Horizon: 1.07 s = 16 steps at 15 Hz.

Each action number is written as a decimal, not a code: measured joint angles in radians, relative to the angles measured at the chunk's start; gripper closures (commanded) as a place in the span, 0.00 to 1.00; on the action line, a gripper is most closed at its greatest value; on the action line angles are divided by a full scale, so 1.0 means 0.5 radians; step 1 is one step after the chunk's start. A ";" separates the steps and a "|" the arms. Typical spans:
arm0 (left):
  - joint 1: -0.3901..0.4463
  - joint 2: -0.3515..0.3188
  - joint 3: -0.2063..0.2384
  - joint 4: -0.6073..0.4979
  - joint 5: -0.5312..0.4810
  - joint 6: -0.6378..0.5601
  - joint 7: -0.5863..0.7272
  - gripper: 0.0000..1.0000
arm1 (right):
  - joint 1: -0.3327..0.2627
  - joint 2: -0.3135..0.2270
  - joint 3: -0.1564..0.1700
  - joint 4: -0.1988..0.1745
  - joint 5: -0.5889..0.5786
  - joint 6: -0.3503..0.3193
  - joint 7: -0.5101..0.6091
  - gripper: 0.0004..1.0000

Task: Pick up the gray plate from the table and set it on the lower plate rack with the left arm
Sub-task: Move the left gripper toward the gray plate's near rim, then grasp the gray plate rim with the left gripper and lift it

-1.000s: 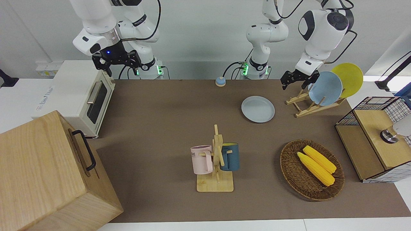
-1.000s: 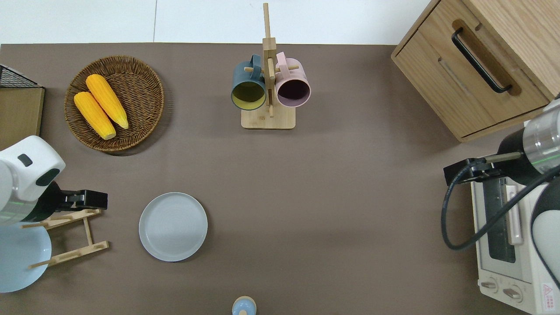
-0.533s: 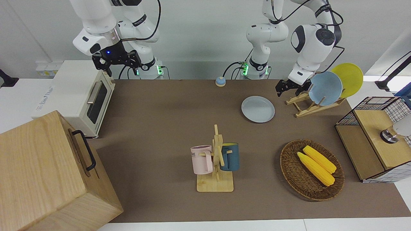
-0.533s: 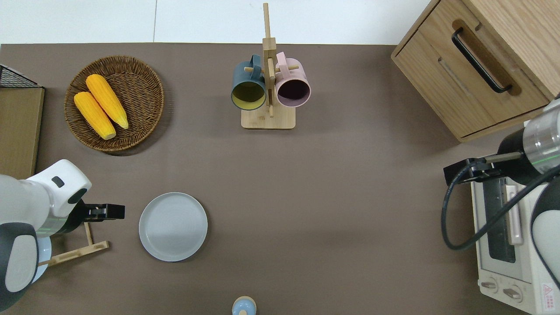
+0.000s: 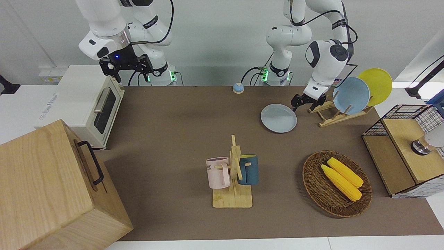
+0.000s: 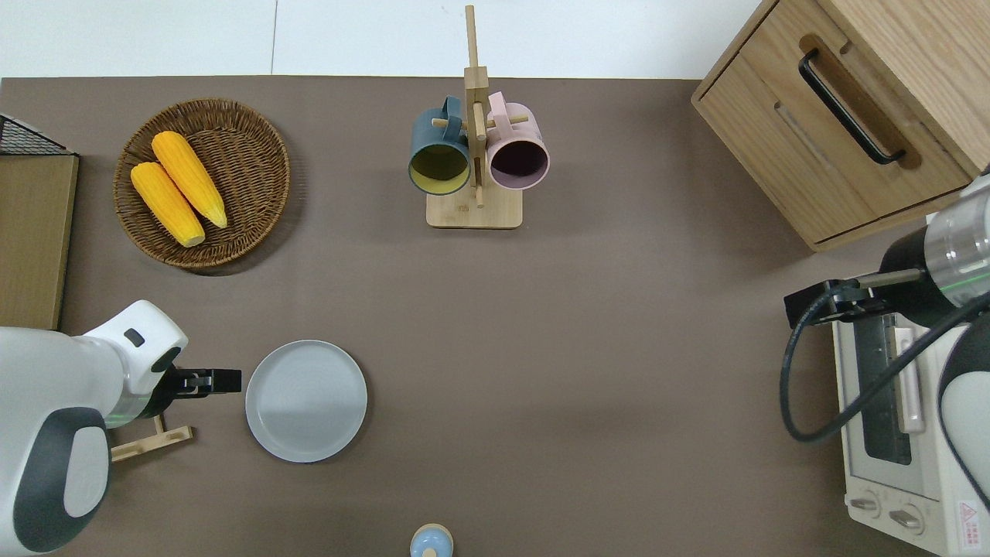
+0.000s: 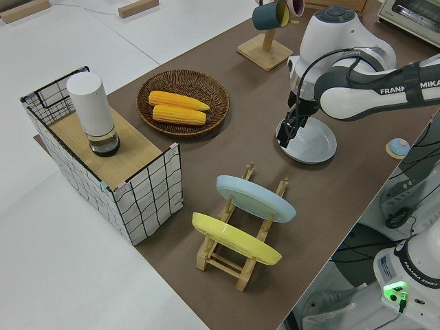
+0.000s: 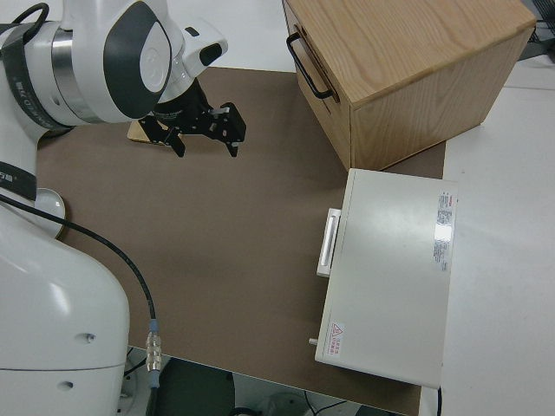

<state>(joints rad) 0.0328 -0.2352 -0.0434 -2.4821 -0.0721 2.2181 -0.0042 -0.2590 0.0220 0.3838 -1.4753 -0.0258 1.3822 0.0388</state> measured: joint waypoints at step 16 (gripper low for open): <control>-0.003 0.167 -0.008 -0.290 -0.001 0.483 0.000 0.26 | 0.000 0.000 0.000 0.000 0.000 0.000 0.000 0.02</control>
<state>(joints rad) 0.0312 -0.1519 -0.0474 -2.6272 -0.0724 2.4596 -0.0042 -0.2590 0.0220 0.3838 -1.4753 -0.0258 1.3822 0.0388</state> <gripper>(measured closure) 0.009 0.013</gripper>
